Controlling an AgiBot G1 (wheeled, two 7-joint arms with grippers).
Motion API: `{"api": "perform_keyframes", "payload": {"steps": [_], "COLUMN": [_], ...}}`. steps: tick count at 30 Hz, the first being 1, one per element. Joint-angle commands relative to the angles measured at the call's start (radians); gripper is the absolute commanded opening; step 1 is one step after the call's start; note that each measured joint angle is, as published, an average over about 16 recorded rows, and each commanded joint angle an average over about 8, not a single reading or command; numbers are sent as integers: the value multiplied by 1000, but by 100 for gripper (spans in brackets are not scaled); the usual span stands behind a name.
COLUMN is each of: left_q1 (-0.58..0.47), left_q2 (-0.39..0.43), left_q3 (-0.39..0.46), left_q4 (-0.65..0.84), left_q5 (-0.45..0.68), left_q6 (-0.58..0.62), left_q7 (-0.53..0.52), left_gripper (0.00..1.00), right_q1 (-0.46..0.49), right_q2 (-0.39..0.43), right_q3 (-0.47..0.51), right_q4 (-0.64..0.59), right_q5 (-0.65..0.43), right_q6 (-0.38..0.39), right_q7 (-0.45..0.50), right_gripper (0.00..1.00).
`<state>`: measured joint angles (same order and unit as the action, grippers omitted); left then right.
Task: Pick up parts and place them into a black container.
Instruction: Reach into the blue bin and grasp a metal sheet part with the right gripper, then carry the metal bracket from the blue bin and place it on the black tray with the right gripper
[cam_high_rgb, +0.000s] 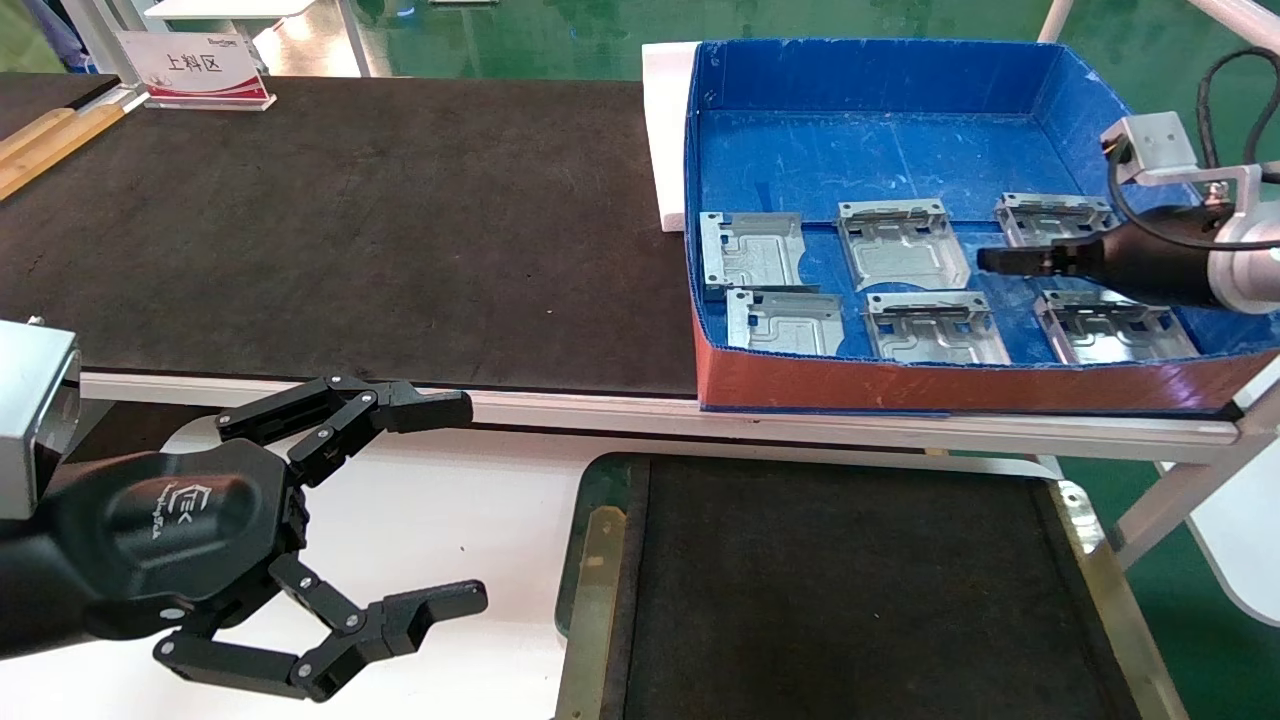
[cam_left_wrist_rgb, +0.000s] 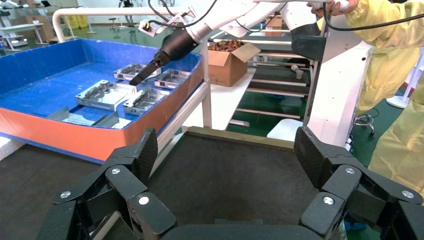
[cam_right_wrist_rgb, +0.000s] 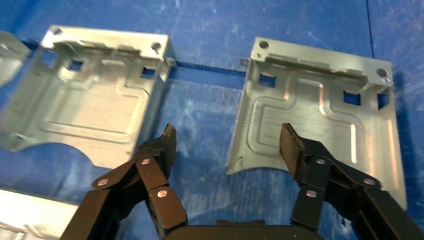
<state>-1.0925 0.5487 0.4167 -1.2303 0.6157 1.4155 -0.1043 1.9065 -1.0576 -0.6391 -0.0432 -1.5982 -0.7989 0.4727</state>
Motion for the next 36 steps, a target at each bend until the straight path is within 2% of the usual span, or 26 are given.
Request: {"api": "perform_keyframes", "payload": {"steps": [1, 36], "left_q1": [0, 0], "left_q2": [0, 0], "left_q3": [0, 0], "left_q4": [0, 0], "left_q5": [0, 0], "left_q6": [0, 0], "left_q7": [0, 0], "left_gripper": [100, 100], "right_q1": [-4, -31], "right_q2": [5, 10], "right_q3": [6, 9], "right_q4": [8, 49], "right_q5": [9, 12], "right_q6": [-9, 57], "right_q7": [9, -2], "right_gripper": [0, 0]}}
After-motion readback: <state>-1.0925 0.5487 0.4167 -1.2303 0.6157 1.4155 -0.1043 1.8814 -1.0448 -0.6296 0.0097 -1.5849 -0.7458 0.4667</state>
